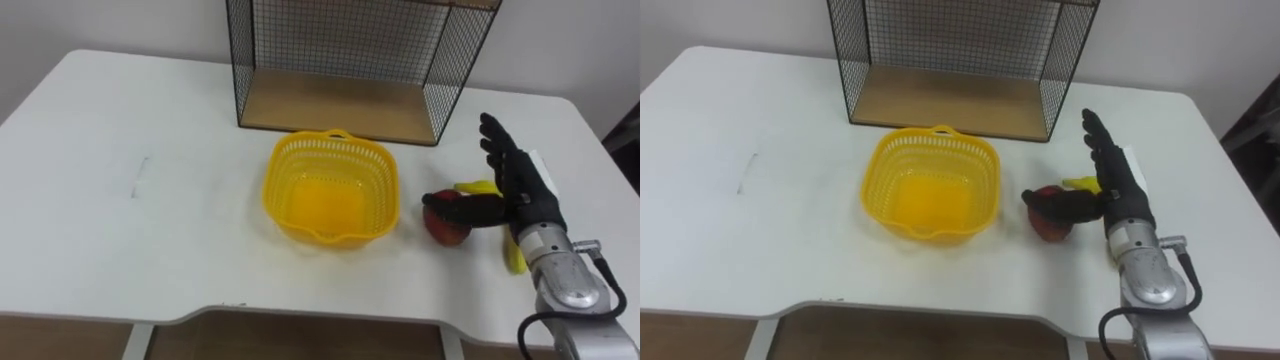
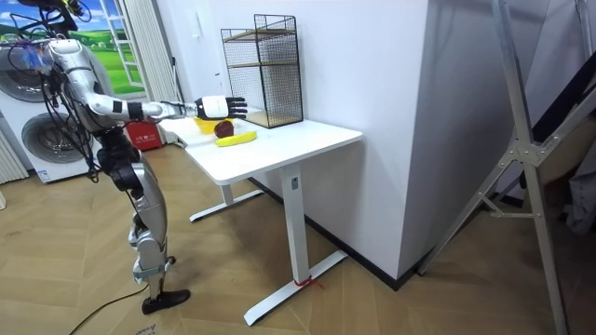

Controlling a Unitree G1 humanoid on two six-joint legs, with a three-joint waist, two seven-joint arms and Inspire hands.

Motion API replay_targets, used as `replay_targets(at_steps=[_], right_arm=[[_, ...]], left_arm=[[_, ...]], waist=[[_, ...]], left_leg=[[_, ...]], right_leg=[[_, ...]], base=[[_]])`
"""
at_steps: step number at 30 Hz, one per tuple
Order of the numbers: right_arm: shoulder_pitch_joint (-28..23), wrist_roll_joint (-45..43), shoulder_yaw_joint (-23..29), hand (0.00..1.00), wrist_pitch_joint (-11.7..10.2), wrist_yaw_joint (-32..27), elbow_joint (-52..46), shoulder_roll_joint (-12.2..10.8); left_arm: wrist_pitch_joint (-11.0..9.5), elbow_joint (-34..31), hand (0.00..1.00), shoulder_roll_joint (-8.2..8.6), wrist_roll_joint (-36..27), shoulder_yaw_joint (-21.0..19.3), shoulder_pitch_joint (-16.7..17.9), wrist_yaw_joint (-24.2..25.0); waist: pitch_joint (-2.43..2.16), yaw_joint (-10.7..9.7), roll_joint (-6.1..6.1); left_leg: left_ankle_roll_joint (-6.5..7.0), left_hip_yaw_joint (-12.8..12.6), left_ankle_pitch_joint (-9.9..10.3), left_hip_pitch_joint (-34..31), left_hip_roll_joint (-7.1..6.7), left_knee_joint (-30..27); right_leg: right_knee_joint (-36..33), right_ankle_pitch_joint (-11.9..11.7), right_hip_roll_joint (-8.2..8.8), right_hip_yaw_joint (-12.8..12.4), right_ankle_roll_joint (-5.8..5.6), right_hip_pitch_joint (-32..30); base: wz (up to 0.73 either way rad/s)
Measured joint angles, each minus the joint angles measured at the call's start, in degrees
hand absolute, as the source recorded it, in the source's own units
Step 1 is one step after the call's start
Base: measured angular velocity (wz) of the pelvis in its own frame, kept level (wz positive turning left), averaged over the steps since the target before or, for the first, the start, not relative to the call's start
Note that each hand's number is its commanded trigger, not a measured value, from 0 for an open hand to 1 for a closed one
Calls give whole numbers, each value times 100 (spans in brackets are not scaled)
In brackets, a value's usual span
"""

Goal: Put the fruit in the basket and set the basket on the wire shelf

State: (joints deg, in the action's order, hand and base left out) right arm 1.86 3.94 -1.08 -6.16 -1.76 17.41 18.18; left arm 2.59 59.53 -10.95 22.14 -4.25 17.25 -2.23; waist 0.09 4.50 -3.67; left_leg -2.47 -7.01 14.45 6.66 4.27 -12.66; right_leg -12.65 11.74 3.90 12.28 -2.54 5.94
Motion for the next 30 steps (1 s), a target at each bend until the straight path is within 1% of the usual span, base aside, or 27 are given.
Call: replay_targets(at_steps=[2,3,4,8,10,13,20,26,28,30], right_arm=[[-8,2,-7,0,1,7,7,-1],[-10,-29,-13,0,1,3,23,-1],[-21,-71,-28,0,1,-5,66,-1],[-98,-221,-212,0,15,12,286,0],[-135,-227,-319,0,54,140,355,-3],[-135,-227,-332,0,76,197,448,-3],[-137,-226,-363,0,76,196,470,-4],[-141,-442,-447,0,74,218,571,-4],[-140,-474,-445,0,74,251,620,-3],[-140,-476,-445,0,71,262,628,-3]], left_arm=[[0,-16,0,5,1,8,-22,0],[6,-15,0,5,2,7,-47,0],[8,-16,0,4,1,5,-62,0],[7,-18,0,4,-1,7,-142,10],[4,-18,0,4,0,8,-150,31],[-4,-20,0,3,2,8,-218,39],[-9,-18,0,-1,1,8,-229,39],[-8,8,0,-2,3,11,-220,38],[-8,9,0,-2,4,21,-217,38],[-7,10,0,-2,3,24,-212,38]], waist=[[7,5,34],[-7,11,41],[-4,22,65],[-9,35,88],[-6,39,118],[-7,39,131],[2,43,112],[24,40,44],[19,38,18],[20,35,20]], left_leg=[[0,4,0,-8,0,-4],[0,4,0,-4,0,-2],[0,3,0,-1,0,-7],[0,2,0,-3,1,-9],[0,-1,0,1,1,-8],[0,-2,0,4,2,-6],[1,5,-1,14,1,0],[1,50,-1,8,-1,-4],[0,81,-1,9,-2,-8],[0,90,-1,9,-3,-8]], right_leg=[[-1,-2,0,-3,3,-9],[-1,-2,0,-5,3,-8],[-1,-2,0,-9,4,-8],[-2,-4,0,-9,6,-6],[-8,-6,0,-17,7,-8],[-13,-8,-1,-20,10,-9],[-5,-11,0,-14,9,7],[7,-11,2,26,9,32],[24,-11,2,53,9,59],[28,-11,2,58,9,68]], base=[[0],[0],[0],[0],[0],[0],[0],[3],[6],[3]])
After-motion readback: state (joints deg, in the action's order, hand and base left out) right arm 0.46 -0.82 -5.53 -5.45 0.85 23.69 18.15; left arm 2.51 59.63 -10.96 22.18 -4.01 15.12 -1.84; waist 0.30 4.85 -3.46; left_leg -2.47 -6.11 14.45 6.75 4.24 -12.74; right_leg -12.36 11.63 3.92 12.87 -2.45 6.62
